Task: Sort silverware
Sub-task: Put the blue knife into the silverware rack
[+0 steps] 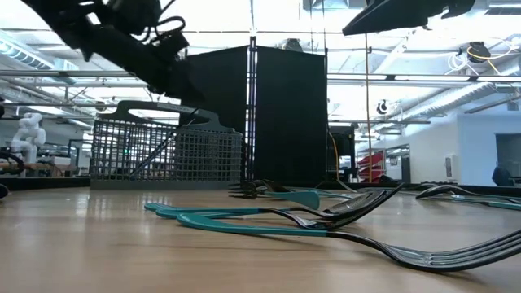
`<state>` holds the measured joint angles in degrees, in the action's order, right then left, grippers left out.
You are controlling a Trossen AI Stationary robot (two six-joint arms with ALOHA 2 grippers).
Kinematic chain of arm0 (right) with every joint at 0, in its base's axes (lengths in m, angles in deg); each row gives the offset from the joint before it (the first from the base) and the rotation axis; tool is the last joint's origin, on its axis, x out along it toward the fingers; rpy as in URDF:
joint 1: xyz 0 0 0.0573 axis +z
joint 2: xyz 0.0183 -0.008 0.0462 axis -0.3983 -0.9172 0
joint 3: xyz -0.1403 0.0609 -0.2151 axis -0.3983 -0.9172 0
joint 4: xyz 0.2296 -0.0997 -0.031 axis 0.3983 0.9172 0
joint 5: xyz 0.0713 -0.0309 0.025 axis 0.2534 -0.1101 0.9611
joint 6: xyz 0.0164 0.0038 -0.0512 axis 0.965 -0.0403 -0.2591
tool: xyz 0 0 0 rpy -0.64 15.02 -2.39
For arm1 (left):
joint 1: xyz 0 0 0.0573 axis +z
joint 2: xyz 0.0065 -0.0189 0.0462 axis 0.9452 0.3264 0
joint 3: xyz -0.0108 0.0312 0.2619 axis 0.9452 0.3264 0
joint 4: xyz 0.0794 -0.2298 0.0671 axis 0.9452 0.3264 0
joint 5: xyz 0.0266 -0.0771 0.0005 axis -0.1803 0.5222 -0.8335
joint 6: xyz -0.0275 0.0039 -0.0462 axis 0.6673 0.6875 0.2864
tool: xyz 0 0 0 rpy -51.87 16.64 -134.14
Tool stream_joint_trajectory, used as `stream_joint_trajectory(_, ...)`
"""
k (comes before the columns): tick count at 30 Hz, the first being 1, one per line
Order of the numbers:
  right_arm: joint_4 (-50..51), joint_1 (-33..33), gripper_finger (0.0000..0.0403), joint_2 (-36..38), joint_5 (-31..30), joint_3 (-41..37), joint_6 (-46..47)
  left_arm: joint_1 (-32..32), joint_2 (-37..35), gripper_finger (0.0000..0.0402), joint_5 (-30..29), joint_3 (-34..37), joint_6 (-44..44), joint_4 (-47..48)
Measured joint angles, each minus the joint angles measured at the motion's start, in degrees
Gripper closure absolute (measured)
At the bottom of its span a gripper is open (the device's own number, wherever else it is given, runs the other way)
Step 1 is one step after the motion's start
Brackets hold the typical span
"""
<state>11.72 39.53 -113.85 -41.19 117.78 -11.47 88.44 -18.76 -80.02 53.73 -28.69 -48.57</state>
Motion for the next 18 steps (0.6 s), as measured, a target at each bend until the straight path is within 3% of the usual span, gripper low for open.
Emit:
stream_joint_trajectory(11,0.04,0.00,0.0229,0.00,0.00,0.00,-0.91,7.13,6.62,0.0401,2.93,-8.64,0.04,10.18)
stream_joint_trajectory(18,0.09,0.00,0.0229,0.00,0.00,0.00,-0.54,10.77,8.19,0.0401,-3.85,-12.20,-0.33,13.87)
